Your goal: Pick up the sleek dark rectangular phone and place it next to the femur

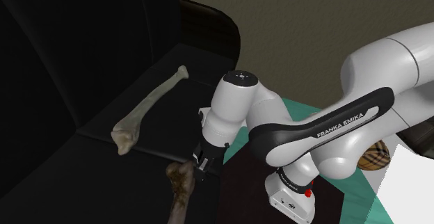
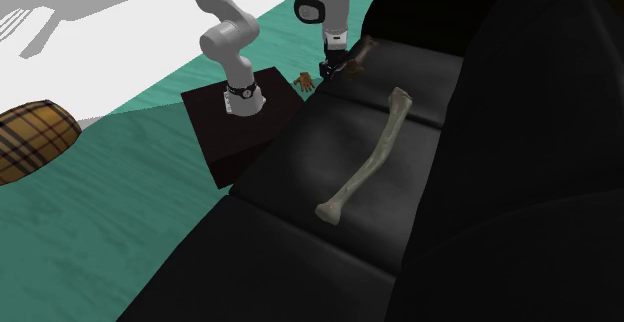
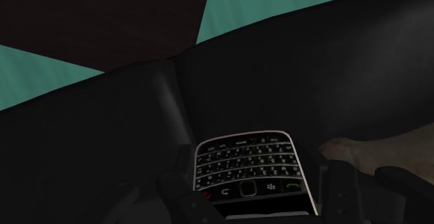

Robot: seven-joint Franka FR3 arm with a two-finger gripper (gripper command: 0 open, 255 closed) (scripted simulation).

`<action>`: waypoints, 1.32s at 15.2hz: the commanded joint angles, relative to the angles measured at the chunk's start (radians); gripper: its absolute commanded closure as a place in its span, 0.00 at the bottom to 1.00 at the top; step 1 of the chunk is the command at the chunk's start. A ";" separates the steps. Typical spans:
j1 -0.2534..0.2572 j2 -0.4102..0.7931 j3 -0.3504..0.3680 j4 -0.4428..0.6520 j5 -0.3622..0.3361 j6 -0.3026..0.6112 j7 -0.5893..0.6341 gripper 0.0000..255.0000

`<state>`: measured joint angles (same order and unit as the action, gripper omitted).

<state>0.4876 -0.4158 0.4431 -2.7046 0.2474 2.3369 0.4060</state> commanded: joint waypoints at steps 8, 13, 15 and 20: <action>0.001 0.006 0.002 -0.002 0.001 0.004 0.000 0.00; 0.007 -0.089 -0.032 0.064 -0.002 -0.157 -0.008 0.00; 0.007 -0.090 -0.032 0.064 -0.002 -0.157 -0.008 0.00; 0.007 -0.089 -0.032 0.064 -0.002 -0.157 -0.008 0.00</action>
